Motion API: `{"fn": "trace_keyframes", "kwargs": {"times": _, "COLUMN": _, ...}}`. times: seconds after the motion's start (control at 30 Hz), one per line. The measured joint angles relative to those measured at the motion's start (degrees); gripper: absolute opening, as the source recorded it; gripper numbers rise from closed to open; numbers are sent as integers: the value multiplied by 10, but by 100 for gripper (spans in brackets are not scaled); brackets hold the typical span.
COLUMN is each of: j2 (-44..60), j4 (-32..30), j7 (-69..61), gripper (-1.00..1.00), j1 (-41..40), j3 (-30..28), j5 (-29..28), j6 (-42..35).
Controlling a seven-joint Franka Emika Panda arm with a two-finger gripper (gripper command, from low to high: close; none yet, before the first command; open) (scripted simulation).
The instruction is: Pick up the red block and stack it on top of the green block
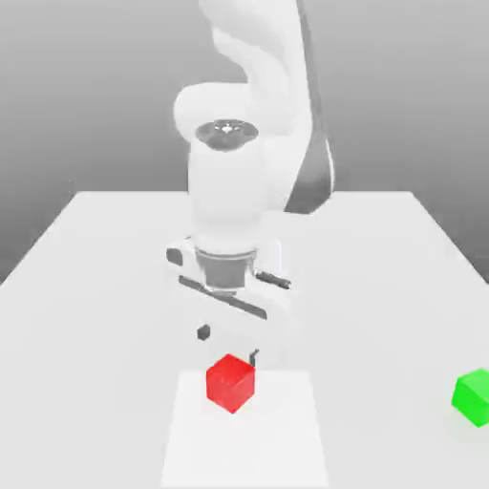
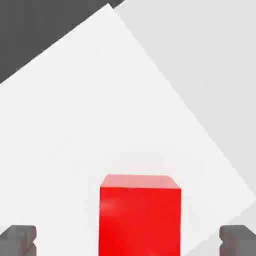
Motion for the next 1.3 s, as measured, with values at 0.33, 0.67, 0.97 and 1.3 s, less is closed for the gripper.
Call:
{"fn": "trace_keyframes", "kwargs": {"times": 0.33, "j2": 88, "j4": 11, "j7": 29, "gripper": -100, "j1": 32, "j3": -41, "j5": -39, "j6": 76}}
{"fn": "trace_keyframes", "kwargs": {"times": 0.67, "j2": -47, "j4": 15, "j7": -10, "gripper": -100, "j1": 62, "j3": 5, "j5": 18, "j6": -67}}
{"fn": "trace_keyframes", "kwargs": {"times": 0.97, "j2": 39, "j4": 194, "j7": 43, "gripper": -100, "j1": 253, "j3": 115, "j5": -31, "j6": -168}}
{"fn": "trace_keyframes", "kwargs": {"times": 1.3, "j2": 149, "j4": 256, "j7": 108, "gripper": 100, "j1": 330, "j3": 113, "j5": -114, "j6": -122}}
